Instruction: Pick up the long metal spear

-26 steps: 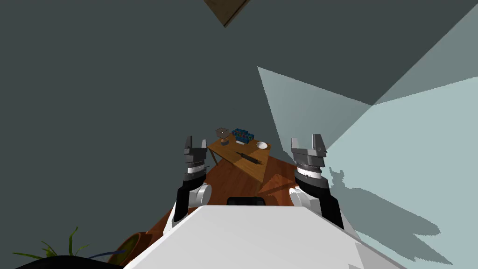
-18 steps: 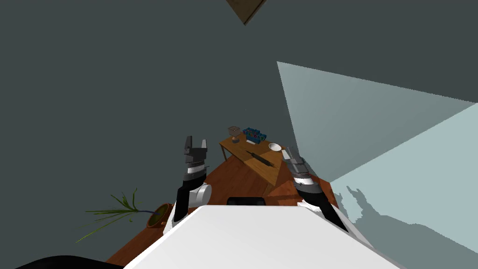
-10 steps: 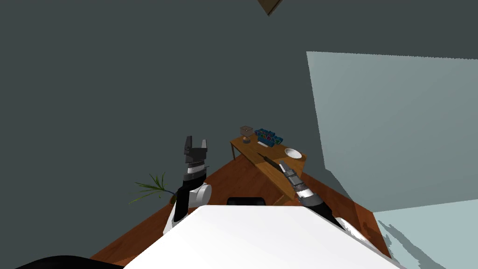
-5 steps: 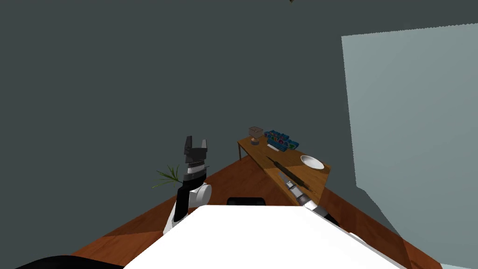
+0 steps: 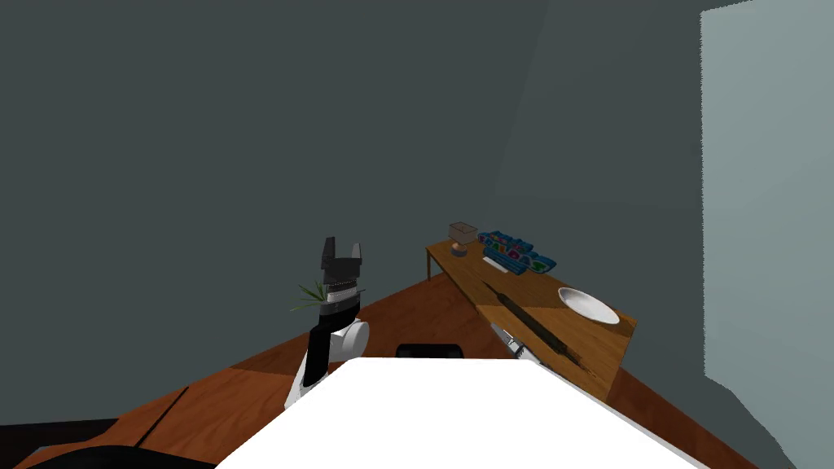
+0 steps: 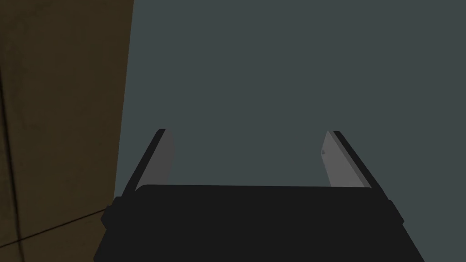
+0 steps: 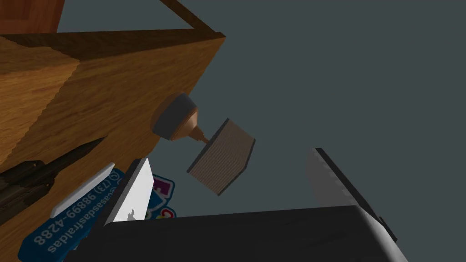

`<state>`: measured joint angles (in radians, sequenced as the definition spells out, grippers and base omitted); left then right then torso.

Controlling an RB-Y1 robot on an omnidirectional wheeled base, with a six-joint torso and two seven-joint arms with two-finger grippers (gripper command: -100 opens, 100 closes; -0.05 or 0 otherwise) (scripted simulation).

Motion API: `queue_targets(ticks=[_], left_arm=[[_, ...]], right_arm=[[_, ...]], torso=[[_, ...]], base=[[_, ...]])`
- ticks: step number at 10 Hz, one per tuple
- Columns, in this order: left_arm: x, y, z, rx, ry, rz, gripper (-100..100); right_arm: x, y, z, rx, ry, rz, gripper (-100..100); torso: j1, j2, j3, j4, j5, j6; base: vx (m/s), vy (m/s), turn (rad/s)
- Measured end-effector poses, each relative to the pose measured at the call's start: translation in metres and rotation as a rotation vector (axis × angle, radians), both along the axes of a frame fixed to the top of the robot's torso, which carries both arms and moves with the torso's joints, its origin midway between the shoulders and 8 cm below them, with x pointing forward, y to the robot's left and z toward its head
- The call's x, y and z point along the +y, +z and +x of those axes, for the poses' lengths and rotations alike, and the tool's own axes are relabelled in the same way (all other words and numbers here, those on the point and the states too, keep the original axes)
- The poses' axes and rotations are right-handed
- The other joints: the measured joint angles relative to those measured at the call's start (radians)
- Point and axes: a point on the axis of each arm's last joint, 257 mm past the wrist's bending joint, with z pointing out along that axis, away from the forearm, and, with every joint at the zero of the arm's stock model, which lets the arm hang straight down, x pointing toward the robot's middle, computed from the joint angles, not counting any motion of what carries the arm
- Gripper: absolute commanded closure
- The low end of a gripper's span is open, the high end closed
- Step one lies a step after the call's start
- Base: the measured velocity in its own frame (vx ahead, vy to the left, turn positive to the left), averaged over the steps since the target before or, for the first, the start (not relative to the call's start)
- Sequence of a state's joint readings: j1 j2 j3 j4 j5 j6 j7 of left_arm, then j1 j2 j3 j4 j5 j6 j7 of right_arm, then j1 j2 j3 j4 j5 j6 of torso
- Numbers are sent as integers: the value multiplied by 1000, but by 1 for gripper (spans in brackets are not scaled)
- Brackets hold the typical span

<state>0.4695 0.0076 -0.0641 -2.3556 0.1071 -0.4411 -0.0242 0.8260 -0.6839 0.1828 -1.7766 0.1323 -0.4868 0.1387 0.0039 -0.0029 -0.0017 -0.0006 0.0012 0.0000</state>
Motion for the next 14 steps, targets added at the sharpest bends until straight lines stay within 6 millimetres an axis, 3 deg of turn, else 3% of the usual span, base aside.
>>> queue_targets(ticks=[5,8,11,13,14], left_arm=[[0,0,0,0,0,0,0],[0,0,0,0,0,0,0],[0,0,0,0,0,0,0],[0,0,0,0,0,0,0],[0,0,0,0,0,0,0]], right_arm=[[-44,-67,-64,200,44,-141,-100],[-78,-106,-126,363,78,-251,-100],[-112,-121,-183,488,113,-336,-100],[-121,-133,-200,529,119,-365,-100],[-129,-137,-223,570,130,-389,-100]], torso=[[-1,1,0,0,0,1],[-1,-1,-1,0,0,1],[-1,0,0,0,0,1],[-2,4,2,1,0,2],[-2,2,1,1,0,1]], base=[[78,30,238],[105,26,279],[75,10,159],[44,-6,115],[69,-9,146]])
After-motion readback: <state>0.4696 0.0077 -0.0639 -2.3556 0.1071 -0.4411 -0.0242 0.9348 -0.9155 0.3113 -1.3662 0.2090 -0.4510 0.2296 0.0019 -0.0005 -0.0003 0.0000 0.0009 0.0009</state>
